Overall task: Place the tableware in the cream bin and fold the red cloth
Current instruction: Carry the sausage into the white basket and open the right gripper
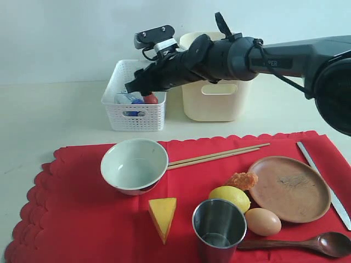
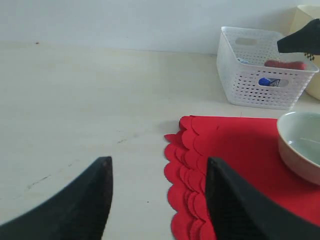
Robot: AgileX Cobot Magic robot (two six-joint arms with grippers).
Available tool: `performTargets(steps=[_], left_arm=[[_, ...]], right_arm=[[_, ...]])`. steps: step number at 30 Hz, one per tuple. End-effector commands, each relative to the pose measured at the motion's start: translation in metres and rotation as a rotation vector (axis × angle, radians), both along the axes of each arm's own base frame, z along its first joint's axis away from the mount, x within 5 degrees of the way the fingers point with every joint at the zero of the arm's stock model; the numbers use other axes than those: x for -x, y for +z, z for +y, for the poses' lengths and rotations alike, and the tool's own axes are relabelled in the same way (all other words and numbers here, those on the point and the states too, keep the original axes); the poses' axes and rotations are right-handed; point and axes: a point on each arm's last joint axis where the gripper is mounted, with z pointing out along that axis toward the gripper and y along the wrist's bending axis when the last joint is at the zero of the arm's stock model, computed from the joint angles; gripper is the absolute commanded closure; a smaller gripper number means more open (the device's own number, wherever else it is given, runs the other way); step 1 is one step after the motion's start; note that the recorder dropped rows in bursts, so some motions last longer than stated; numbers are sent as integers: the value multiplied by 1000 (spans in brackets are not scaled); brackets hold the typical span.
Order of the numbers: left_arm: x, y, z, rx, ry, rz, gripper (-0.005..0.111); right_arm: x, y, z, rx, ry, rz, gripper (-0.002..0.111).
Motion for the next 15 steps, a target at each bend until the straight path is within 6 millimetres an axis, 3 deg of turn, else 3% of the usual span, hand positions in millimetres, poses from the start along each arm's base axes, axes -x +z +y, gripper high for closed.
performTargets(steps=[1,9,15], left_arm=[[0,0,0,7,3,-12,52],[0,0,0,7,3,-12,52],[0,0,0,7,3,-12,52]], right_arm=[[3,3,0,2,21,22,29],[15,51,-1,-21,84,5,32],[32,83,-10,55,115,63,34]])
